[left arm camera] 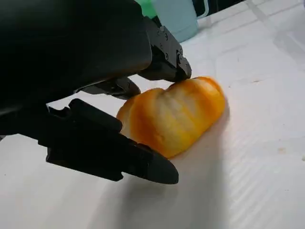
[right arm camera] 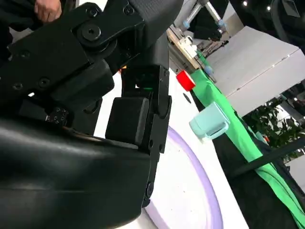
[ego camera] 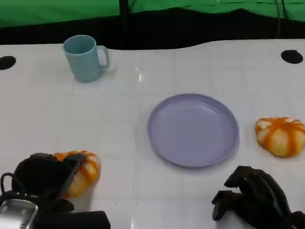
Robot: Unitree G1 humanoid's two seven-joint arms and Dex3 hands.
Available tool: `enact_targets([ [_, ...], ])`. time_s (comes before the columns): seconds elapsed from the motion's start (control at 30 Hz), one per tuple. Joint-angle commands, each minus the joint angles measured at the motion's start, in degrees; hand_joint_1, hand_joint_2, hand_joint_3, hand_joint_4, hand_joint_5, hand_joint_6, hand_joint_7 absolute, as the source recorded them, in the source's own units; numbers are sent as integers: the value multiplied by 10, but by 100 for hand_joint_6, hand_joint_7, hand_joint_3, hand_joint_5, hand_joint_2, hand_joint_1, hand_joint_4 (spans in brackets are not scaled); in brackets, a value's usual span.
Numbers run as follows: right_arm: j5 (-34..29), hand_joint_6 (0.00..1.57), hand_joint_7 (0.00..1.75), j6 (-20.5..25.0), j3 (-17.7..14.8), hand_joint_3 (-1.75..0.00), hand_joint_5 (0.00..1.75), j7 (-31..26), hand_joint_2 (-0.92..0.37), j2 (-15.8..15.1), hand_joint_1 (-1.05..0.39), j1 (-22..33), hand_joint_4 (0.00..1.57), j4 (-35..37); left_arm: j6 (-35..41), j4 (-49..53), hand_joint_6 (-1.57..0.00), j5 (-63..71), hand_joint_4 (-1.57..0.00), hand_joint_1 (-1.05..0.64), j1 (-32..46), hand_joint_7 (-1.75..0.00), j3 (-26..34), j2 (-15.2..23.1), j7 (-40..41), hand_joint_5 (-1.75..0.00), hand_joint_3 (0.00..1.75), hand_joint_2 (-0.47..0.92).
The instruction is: Grasp the bread from the table and place it into the plate.
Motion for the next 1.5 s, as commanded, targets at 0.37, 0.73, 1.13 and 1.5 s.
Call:
enact_targets([
  [0.37,3,157,33,0,-1,0,71,-3,-70,-2,-103,3,157,-3,-88,160,-103,-73,-60,-26,-52,-10,-13,11,187,-168,22,90],
  [0.73,4,157,33,2,-2,0,71,-5,-70,-2,-104,2,157,-4,-111,203,-80,-89,-74,-23,-70,-84,-28,16,230,-175,88,59],
  [1.13,3,157,33,-3,-4,0,71,-2,-70,-2,-103,-6,157,9,-166,239,-57,-149,-74,-23,-81,-151,-5,-4,319,-175,118,48],
  [1.5,3,157,35,-5,-4,0,73,-4,-70,0,-103,-8,157,12,-224,243,-57,-181,-76,-25,-82,-169,8,-14,384,-175,131,47],
])
